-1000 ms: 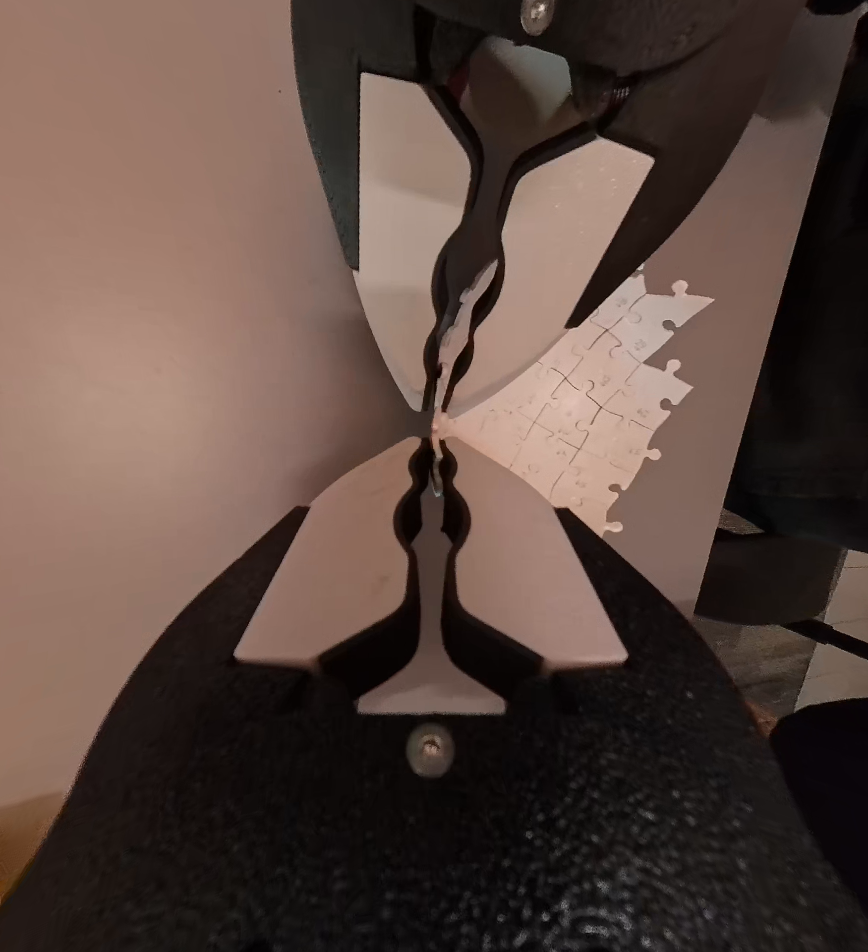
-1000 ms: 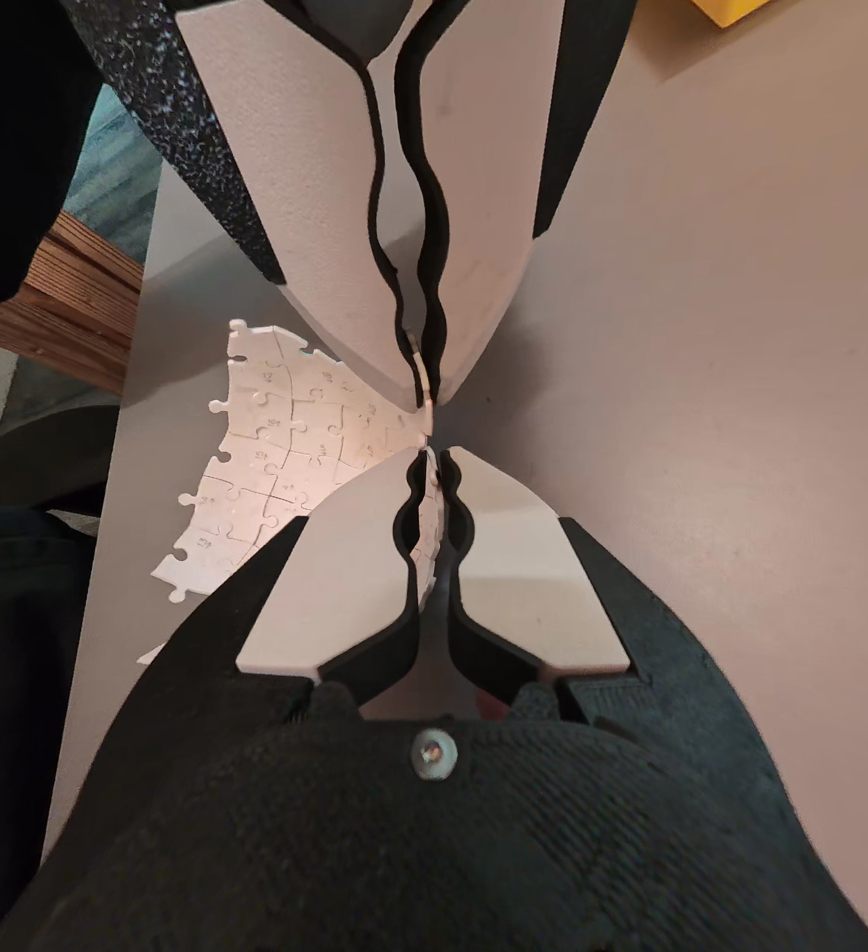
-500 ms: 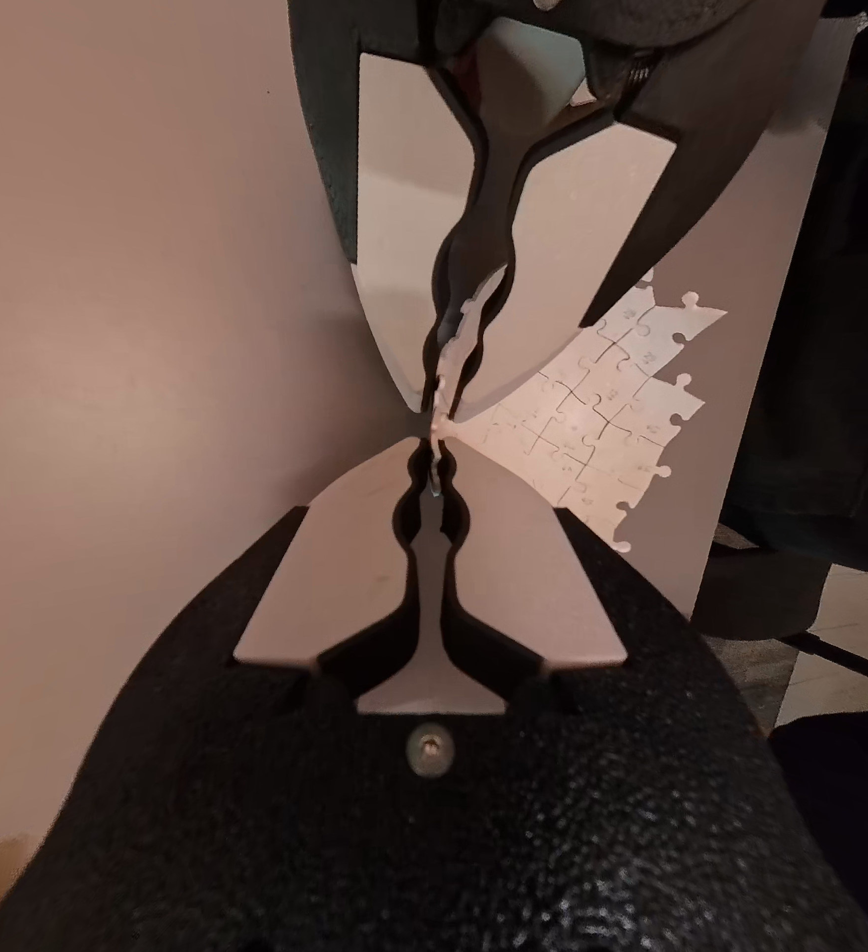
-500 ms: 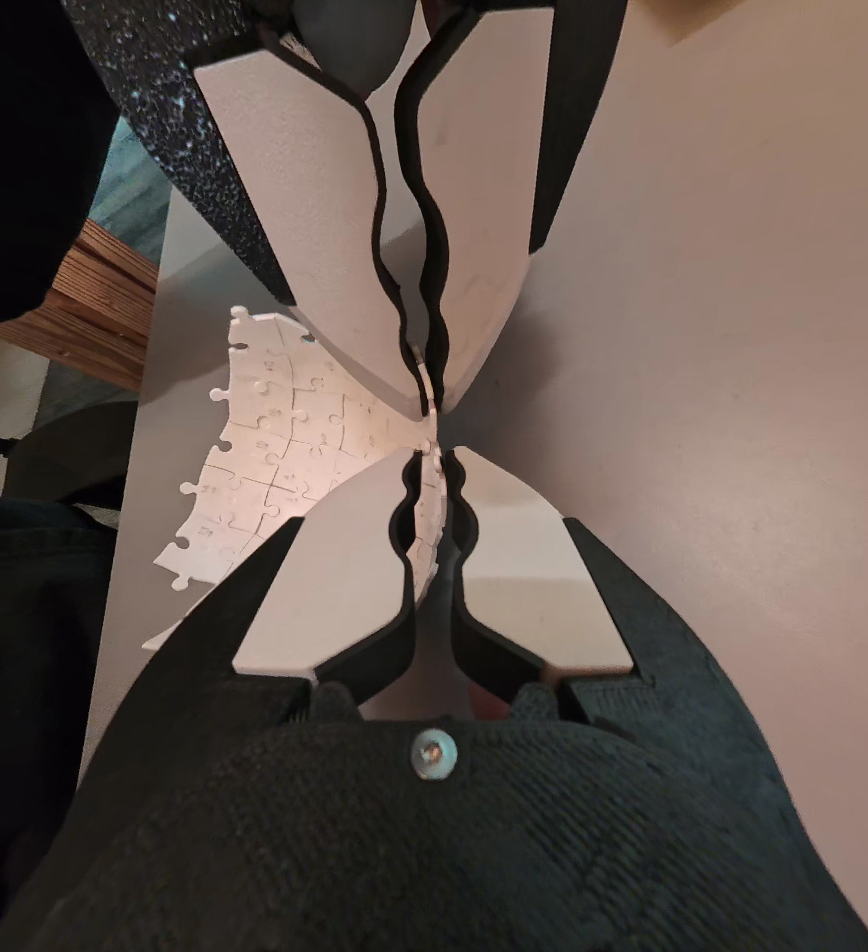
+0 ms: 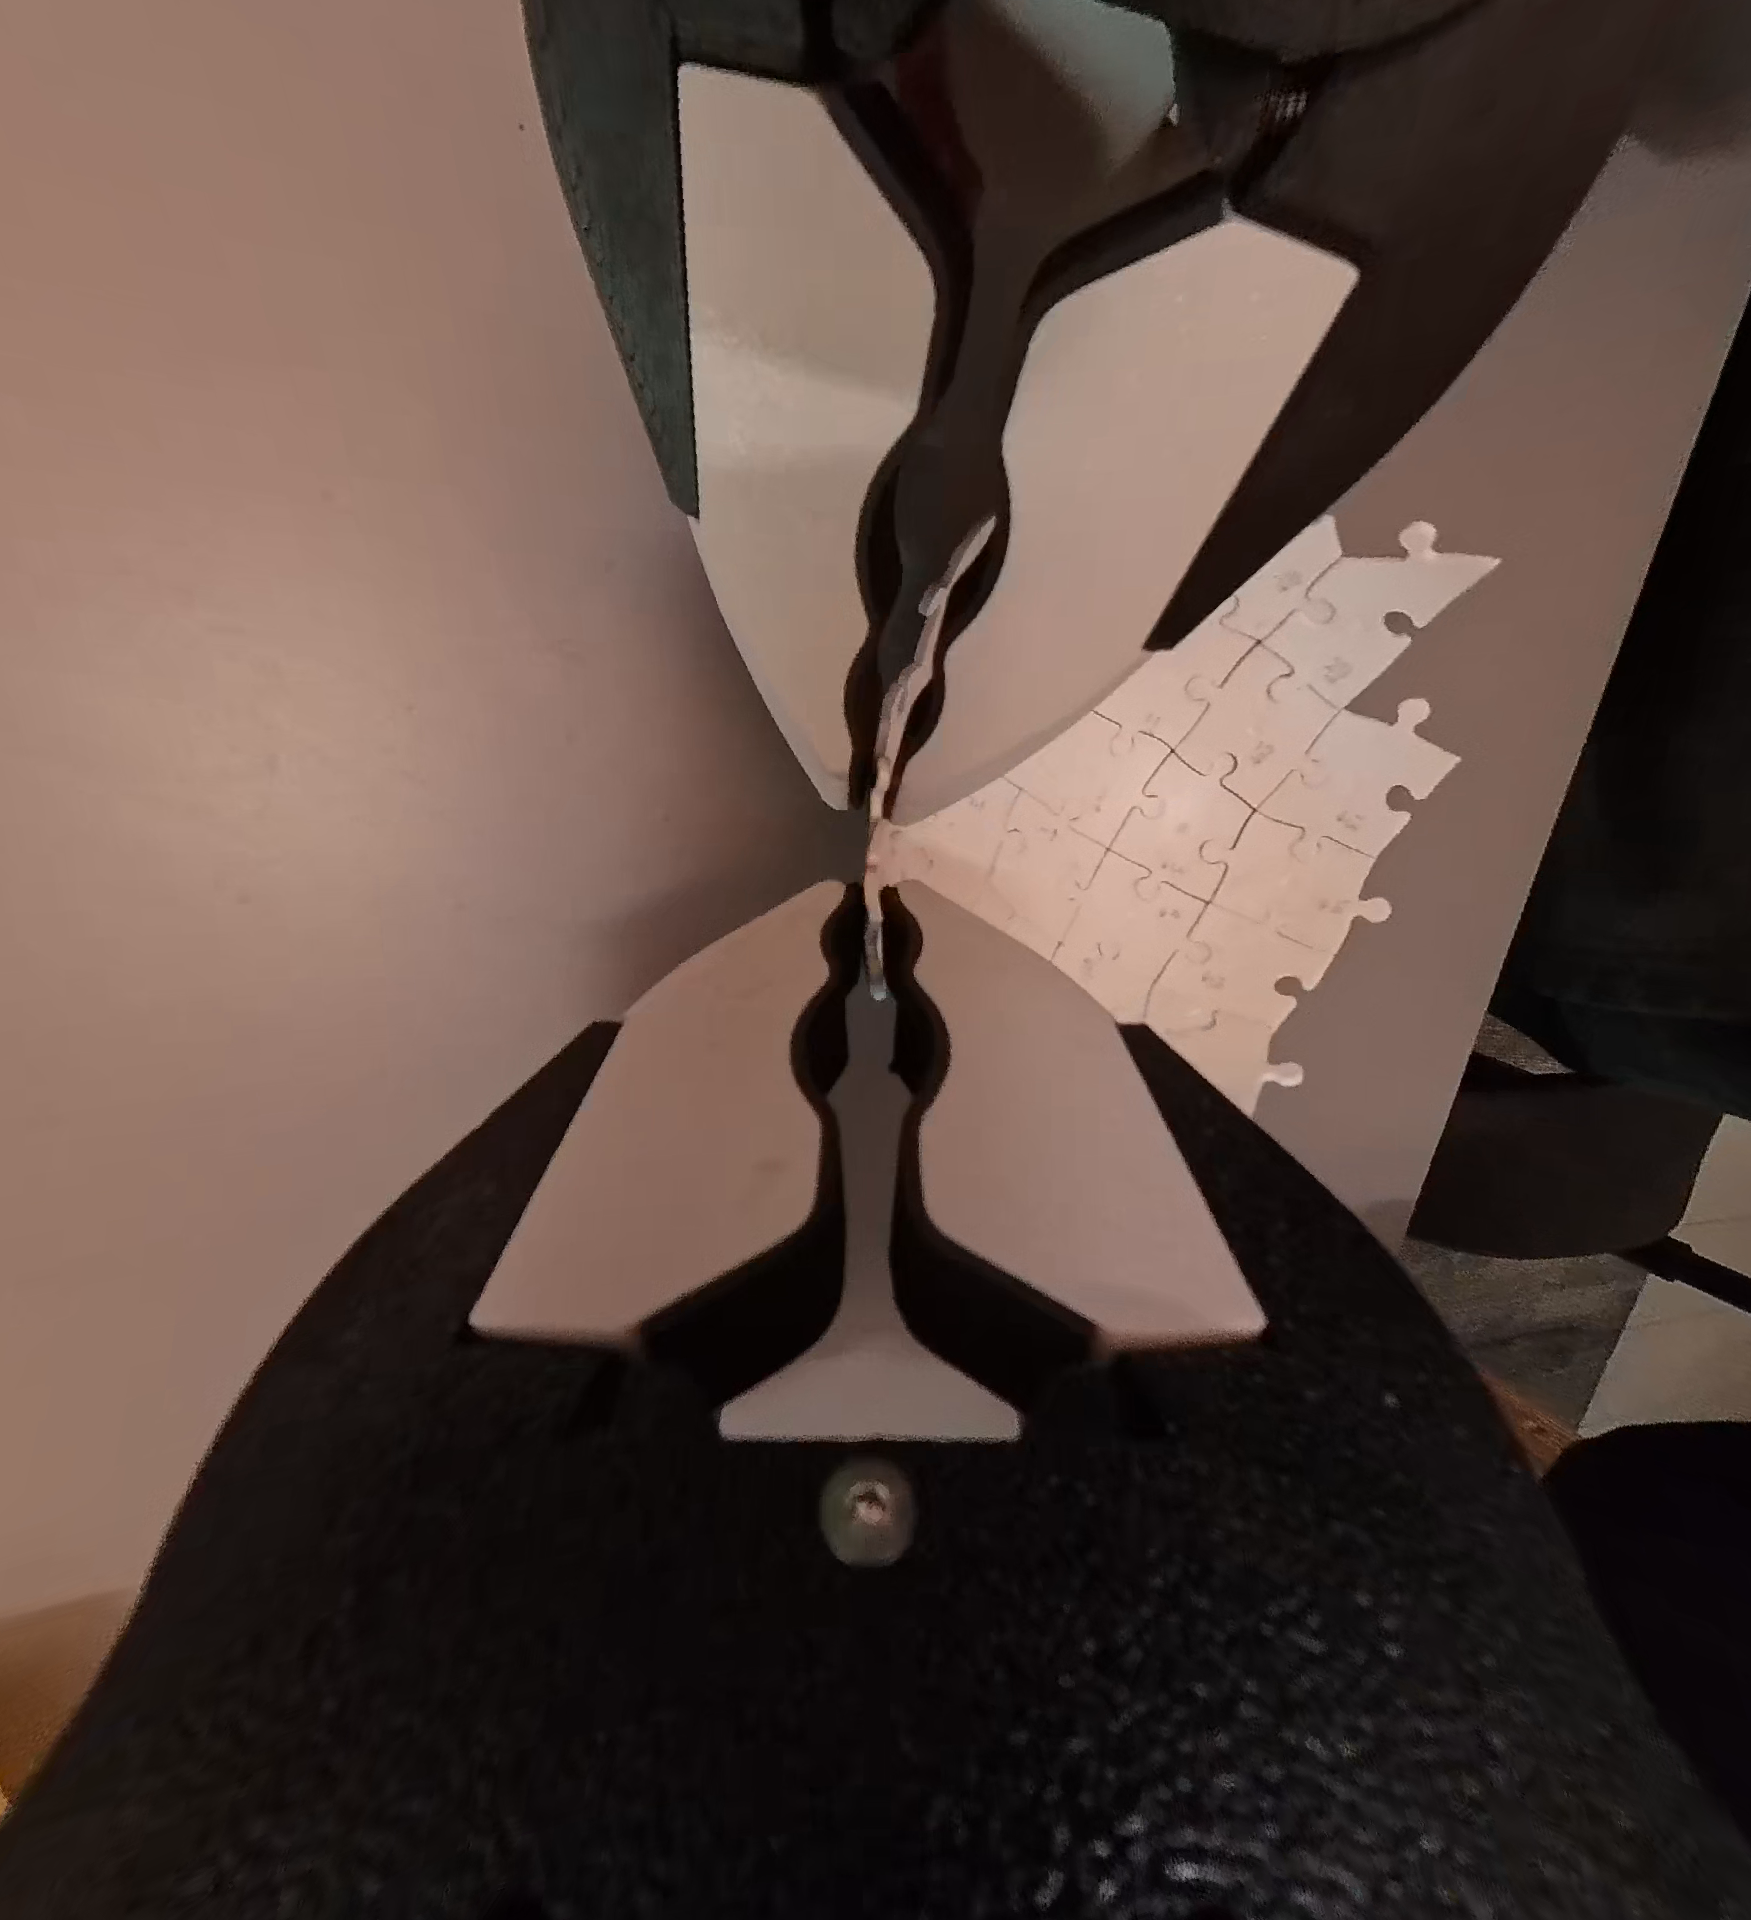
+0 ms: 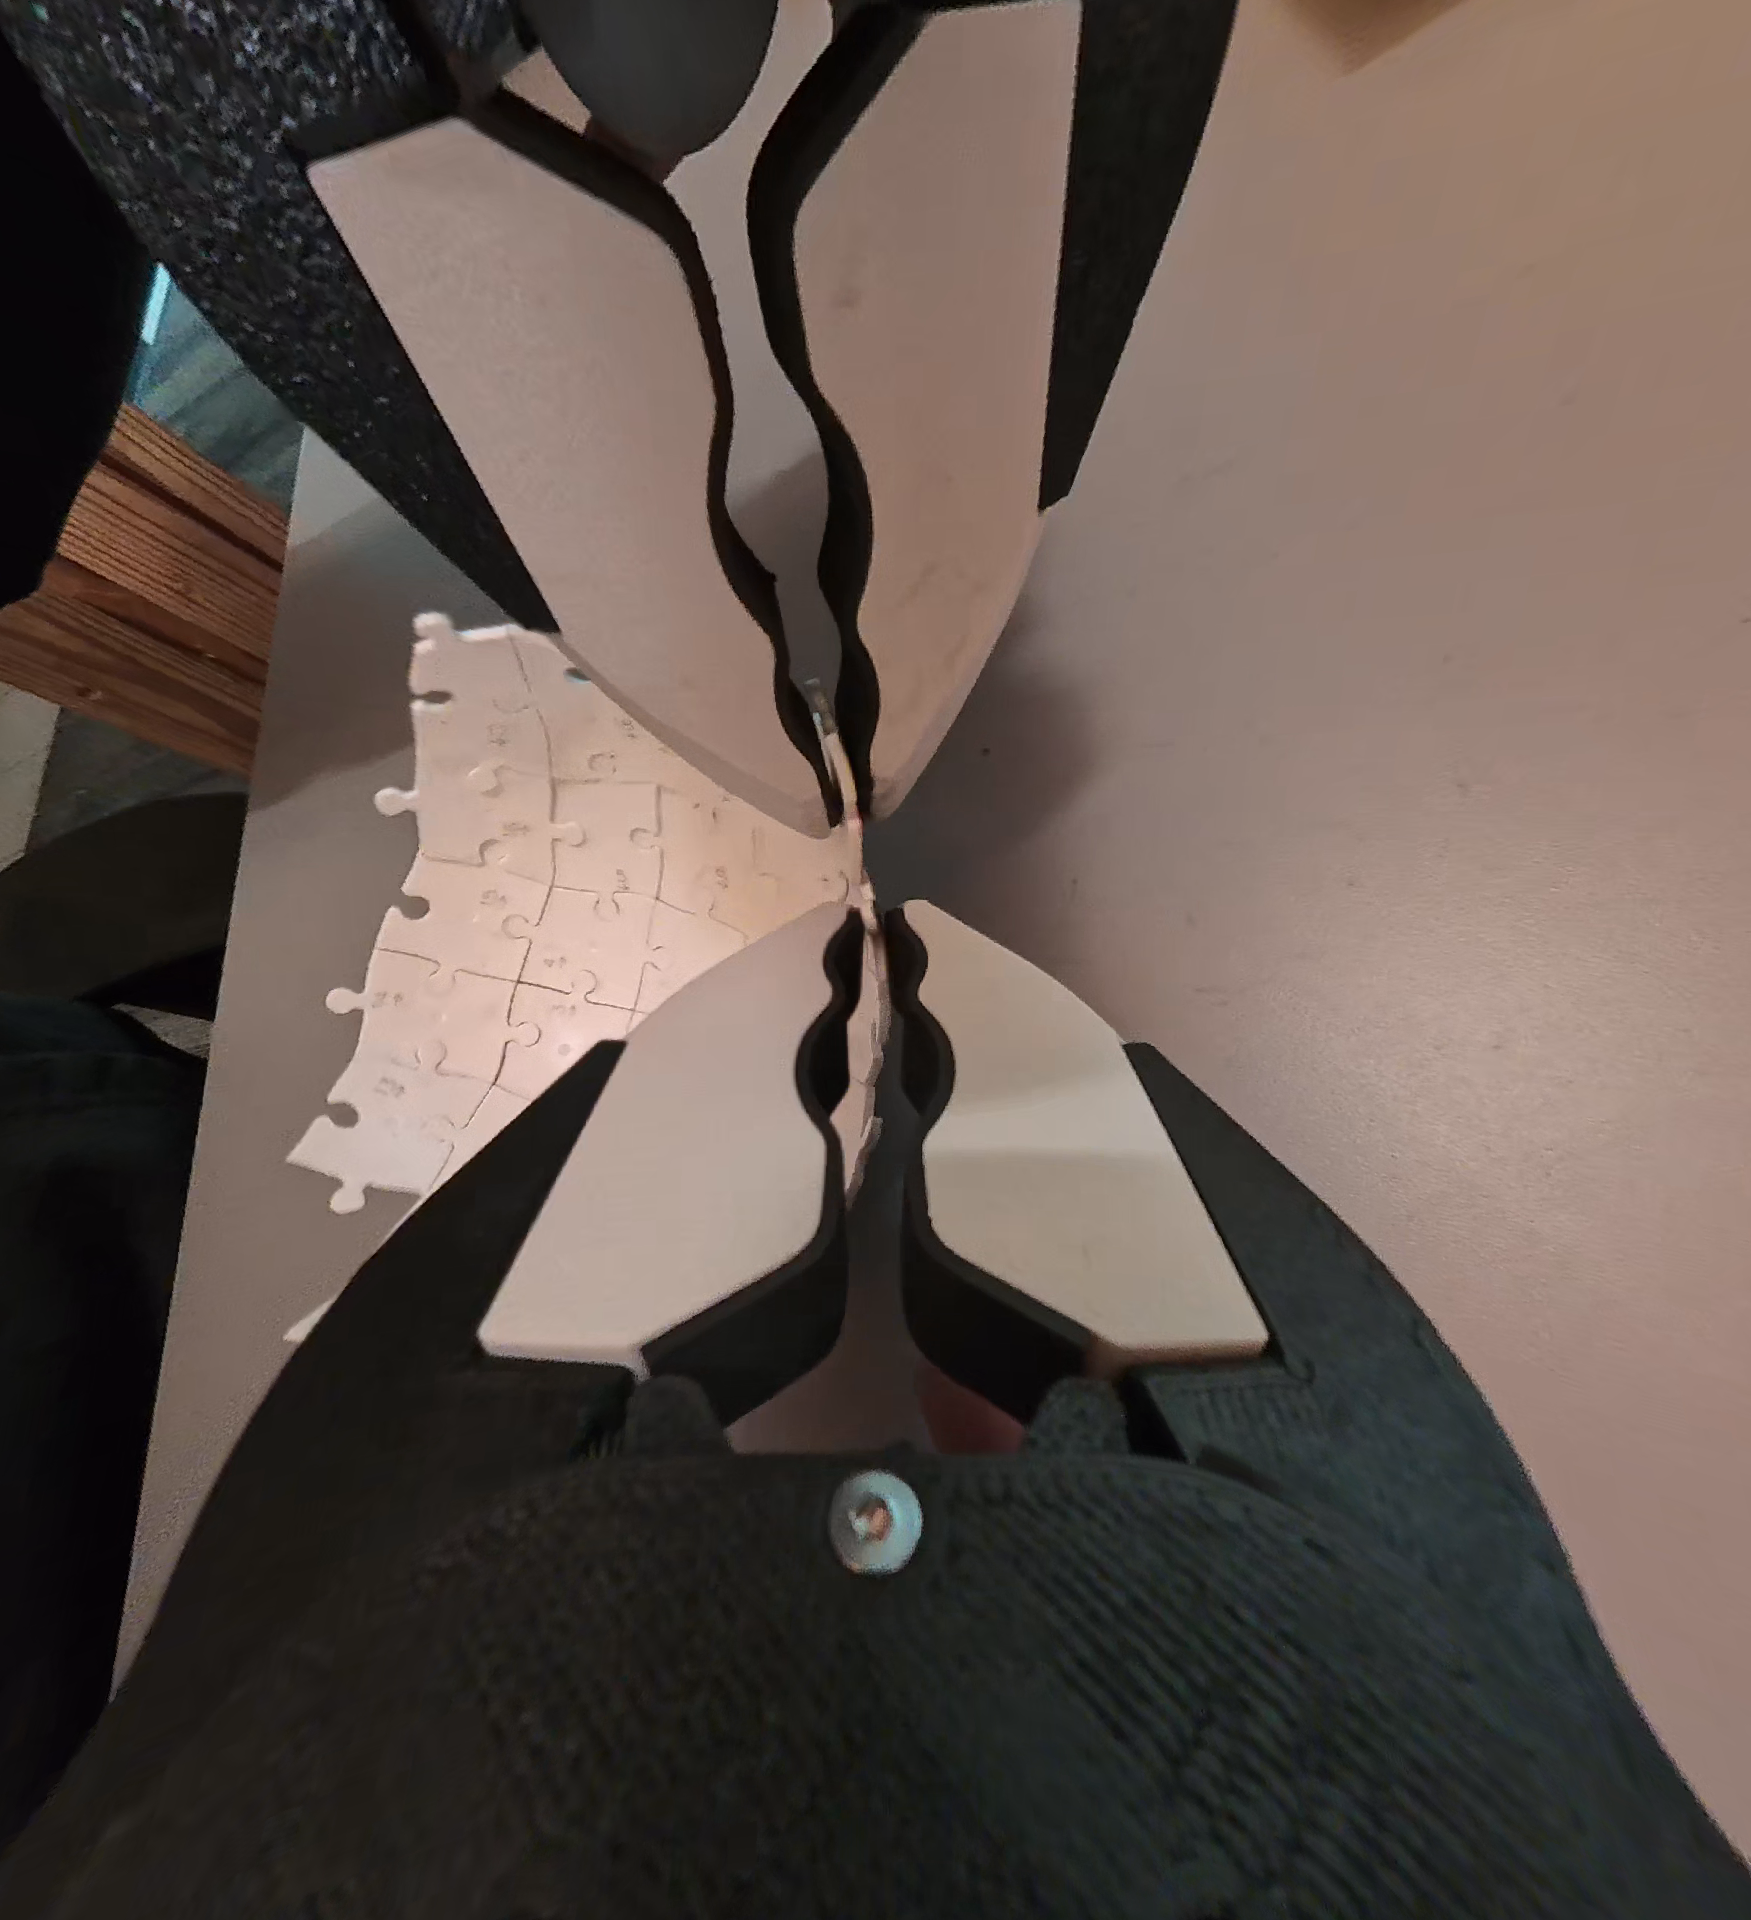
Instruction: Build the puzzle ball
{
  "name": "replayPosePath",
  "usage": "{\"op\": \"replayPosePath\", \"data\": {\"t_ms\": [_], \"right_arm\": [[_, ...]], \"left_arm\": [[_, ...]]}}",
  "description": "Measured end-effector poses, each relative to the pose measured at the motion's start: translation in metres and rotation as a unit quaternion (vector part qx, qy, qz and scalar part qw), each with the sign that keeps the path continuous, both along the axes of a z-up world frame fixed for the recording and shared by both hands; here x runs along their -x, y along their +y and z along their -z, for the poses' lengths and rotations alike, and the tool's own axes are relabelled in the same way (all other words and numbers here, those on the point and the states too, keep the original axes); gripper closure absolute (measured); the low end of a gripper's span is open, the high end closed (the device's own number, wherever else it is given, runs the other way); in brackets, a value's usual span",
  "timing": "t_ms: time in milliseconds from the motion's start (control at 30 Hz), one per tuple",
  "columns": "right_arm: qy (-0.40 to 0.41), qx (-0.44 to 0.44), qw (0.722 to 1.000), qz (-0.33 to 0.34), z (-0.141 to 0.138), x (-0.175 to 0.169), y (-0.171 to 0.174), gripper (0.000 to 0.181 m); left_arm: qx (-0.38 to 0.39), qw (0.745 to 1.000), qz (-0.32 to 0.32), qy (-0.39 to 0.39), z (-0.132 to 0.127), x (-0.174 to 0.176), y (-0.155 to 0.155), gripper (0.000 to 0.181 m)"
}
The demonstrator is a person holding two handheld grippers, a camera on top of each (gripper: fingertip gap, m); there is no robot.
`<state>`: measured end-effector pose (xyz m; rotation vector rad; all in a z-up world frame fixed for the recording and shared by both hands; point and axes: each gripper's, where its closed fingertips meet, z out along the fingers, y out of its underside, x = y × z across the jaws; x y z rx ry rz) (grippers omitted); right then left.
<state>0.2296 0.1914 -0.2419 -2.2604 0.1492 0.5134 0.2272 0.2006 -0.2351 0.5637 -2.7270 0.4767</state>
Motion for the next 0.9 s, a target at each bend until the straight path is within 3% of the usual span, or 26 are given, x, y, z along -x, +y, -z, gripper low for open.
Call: {"op": "replayPosePath", "data": {"t_ms": [567,900], "right_arm": [[0.01,0.007,0.999,0.029,-0.0002,-0.0033,-0.0011,0.178],[-0.002,0.007,1.0,0.027,-0.0009,-0.0013,-0.0044,0.178]], "left_arm": [[-0.051,0.998,-0.025,-0.029,0.0046,-0.0055,0.0028,0.177],[-0.042,0.996,-0.045,-0.057,0.005,-0.0078,0.002,0.169]]}}
